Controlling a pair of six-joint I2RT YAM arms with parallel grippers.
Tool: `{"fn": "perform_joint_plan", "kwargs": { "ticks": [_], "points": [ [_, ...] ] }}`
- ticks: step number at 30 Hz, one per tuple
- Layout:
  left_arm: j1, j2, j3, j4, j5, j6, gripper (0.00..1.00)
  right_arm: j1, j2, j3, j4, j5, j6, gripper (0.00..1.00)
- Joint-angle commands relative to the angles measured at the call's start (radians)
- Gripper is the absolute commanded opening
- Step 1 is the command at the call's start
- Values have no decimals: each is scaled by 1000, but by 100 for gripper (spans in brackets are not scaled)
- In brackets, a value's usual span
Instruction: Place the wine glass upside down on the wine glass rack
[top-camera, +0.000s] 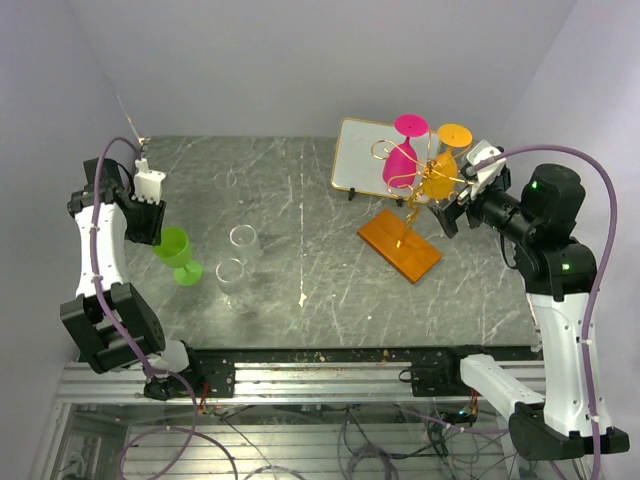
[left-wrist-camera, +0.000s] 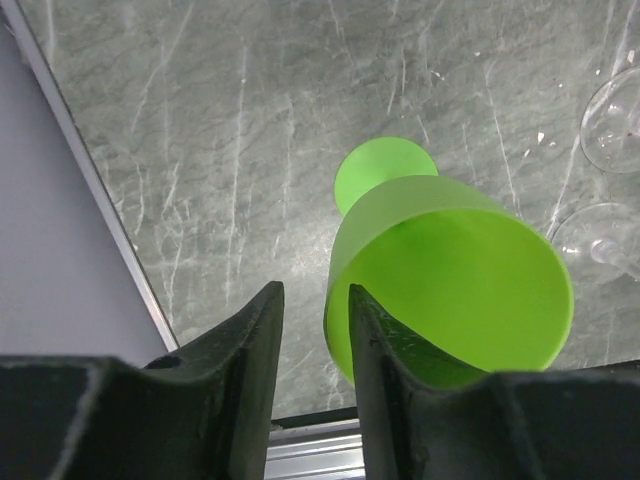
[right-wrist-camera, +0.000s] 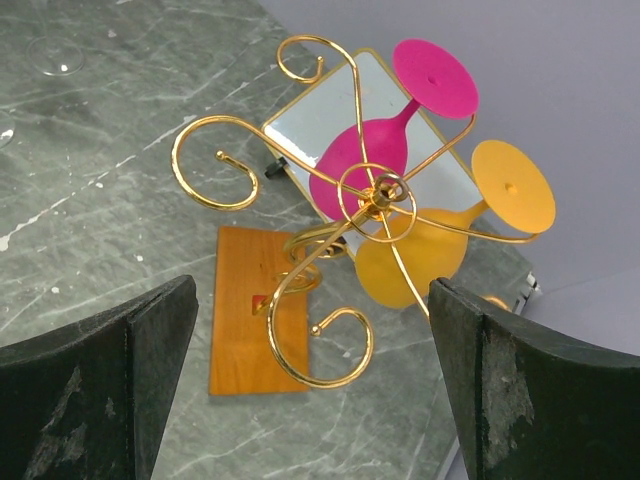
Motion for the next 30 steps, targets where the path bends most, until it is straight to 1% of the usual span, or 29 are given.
{"fn": "perform_joint_plan", "kwargs": {
  "ticks": [1,8,14,18,23,30],
  "points": [
    [4,22,3,-11,45,11,40,3,1,-21,3,-23,-8,99],
    [1,21,17,-22,31,29,20,3,11,-18,-1,-32,-10,98],
    [-20,-14,46,-30,-20,54,7,2,5,-24,-2,-22,-10,98],
    [-49,-55,93,-29,-80,58,7,-1,6,-22,-1,-13,-4,98],
    [-100,-118,166,7,-183,21,7,-7,3,-21,-8,-13,-4,98],
    [-140,-195,288,61,-181,-78,7,-10,-1,0,-21,-16,6,99]
  ]
}}
